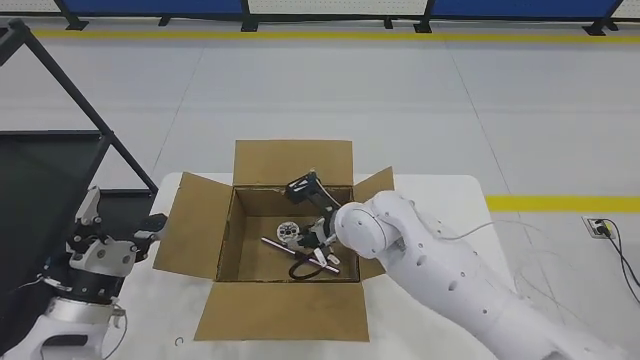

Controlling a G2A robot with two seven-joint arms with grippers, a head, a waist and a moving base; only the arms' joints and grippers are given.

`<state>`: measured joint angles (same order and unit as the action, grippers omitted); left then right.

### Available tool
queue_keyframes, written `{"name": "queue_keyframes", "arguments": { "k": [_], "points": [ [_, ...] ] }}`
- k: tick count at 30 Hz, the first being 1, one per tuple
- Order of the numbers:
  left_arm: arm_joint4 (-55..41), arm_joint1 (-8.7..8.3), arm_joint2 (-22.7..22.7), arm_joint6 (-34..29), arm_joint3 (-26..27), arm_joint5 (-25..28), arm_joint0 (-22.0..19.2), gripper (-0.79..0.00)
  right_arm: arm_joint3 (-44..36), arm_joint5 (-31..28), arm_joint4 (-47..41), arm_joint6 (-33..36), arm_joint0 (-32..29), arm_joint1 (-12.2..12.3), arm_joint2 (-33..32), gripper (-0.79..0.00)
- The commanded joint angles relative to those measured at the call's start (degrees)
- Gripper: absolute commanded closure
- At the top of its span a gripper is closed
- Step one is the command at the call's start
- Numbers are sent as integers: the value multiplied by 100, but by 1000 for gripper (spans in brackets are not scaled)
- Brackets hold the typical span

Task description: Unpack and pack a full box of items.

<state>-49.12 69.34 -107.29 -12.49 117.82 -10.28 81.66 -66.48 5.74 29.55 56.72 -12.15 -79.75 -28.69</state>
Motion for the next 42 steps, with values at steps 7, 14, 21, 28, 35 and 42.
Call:
{"name": "queue_keyframes", "arguments": {
  "k": [7, 14, 21, 28, 35, 42],
  "points": [
    [61, -23, -86, -292, 137, -61, 160, -785, 976, -139, 122, -70, 319, -407, 340, -785],
    [78, -26, -73, -351, 158, -77, 177, -785, 1879, -176, 174, -232, 495, -802, 549, -785],
    [78, -26, -73, -351, 158, -77, 177, -785, 2655, -377, 88, -375, 570, -1119, 603, -785],
    [78, -26, -73, -351, 158, -77, 177, -785, 3239, -609, 20, -488, 620, -1358, 579, -249],
    [78, -26, -73, -351, 158, -77, 177, -785, 3632, -716, 38, -577, 677, -1529, 528, 0],
    [78, -26, -73, -351, 158, -77, 177, -785, 3796, -998, 40, -751, 744, -1603, 407, 0]
  ]
}}
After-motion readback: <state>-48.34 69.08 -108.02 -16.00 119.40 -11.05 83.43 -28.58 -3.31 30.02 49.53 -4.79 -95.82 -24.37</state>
